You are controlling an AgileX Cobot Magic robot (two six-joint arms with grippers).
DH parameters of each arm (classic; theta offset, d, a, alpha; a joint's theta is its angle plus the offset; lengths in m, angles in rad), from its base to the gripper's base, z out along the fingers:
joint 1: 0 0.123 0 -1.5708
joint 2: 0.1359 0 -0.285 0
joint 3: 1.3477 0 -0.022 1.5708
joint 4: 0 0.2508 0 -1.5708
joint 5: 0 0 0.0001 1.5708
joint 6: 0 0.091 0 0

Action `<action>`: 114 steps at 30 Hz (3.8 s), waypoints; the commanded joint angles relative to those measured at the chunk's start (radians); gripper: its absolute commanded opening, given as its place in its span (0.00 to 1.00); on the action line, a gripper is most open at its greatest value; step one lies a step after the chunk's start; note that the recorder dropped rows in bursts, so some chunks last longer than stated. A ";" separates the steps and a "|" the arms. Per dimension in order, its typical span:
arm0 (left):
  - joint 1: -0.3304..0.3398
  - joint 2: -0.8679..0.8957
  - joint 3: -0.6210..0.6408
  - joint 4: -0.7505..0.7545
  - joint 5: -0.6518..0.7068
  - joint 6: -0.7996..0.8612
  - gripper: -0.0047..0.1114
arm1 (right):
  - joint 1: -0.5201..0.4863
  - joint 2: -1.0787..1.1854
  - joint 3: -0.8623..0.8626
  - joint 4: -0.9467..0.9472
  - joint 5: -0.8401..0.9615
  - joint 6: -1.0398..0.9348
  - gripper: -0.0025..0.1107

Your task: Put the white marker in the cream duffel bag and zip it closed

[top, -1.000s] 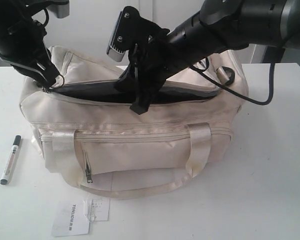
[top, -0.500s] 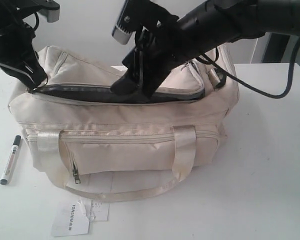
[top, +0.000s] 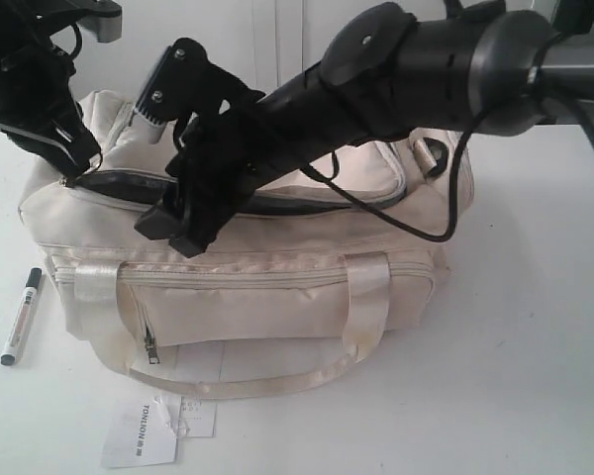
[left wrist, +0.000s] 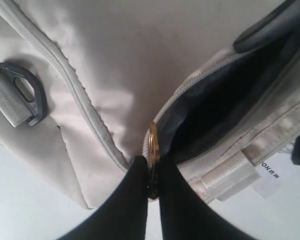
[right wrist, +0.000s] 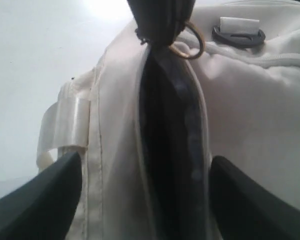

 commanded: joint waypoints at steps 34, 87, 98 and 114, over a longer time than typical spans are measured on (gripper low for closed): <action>0.003 -0.006 0.007 0.083 -0.014 -0.001 0.04 | -0.002 0.038 -0.031 -0.197 -0.040 0.018 0.02; 0.003 -0.009 0.007 0.249 -0.076 -0.238 0.66 | -0.002 0.029 -0.031 -0.256 -0.031 0.067 0.02; 0.003 -0.151 0.117 0.055 -0.190 -0.274 0.66 | -0.002 0.029 -0.031 -0.256 -0.030 0.131 0.02; 0.073 -0.413 0.560 0.040 -0.528 -0.584 0.62 | -0.002 0.029 -0.031 -0.256 -0.031 0.198 0.13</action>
